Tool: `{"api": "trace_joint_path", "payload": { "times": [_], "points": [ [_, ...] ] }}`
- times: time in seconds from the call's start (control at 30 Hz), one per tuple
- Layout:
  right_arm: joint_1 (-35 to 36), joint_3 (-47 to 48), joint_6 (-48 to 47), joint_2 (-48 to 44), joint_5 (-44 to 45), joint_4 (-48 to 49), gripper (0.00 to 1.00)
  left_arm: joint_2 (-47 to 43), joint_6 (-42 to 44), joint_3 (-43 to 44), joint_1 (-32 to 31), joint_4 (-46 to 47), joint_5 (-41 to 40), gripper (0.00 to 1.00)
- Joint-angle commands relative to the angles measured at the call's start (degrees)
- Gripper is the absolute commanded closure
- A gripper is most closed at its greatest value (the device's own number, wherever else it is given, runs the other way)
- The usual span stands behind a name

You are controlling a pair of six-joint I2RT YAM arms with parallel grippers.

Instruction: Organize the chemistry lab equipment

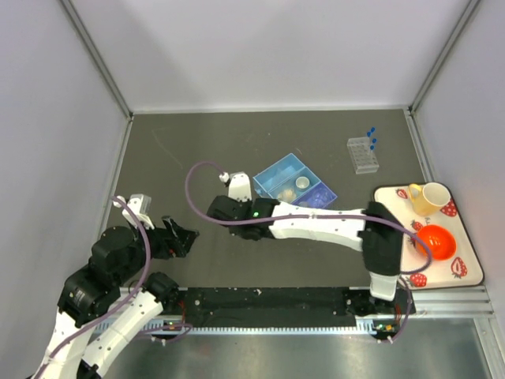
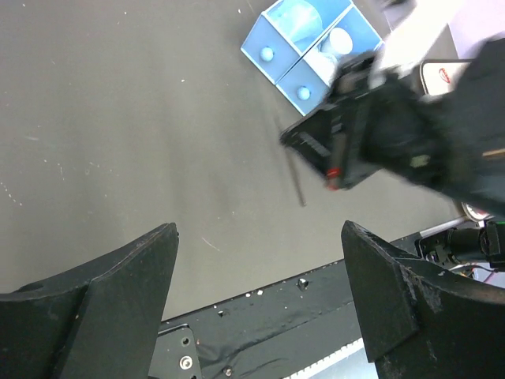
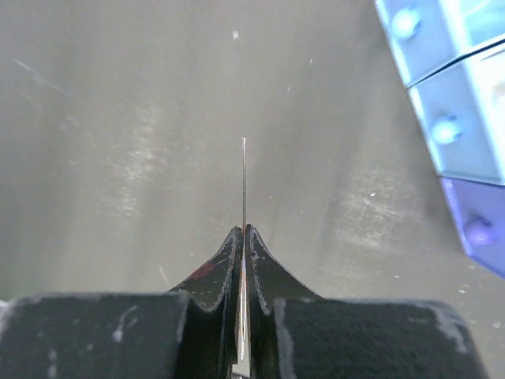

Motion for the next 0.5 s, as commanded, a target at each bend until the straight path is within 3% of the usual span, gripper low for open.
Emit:
{"api": "trace_joint_path", "payload": {
  "times": [0.0,0.23,0.47],
  "points": [
    [-1.56,-0.68,-6.33,-10.69,4.44,0.50,1.00,1.40,0.76,1.37,0.08,2.80,0.78,0.10],
    [-9.02,-2.00,-16.94,-18.17,4.72,1.55,1.00,1.49,0.32,-0.04,0.08,3.94,1.48,0.10],
    [-15.97,0.45,-31.63,-16.51,4.10,3.14,1.00,2.01,0.41,-1.27,0.08,5.26,2.18,0.11]
  ]
}}
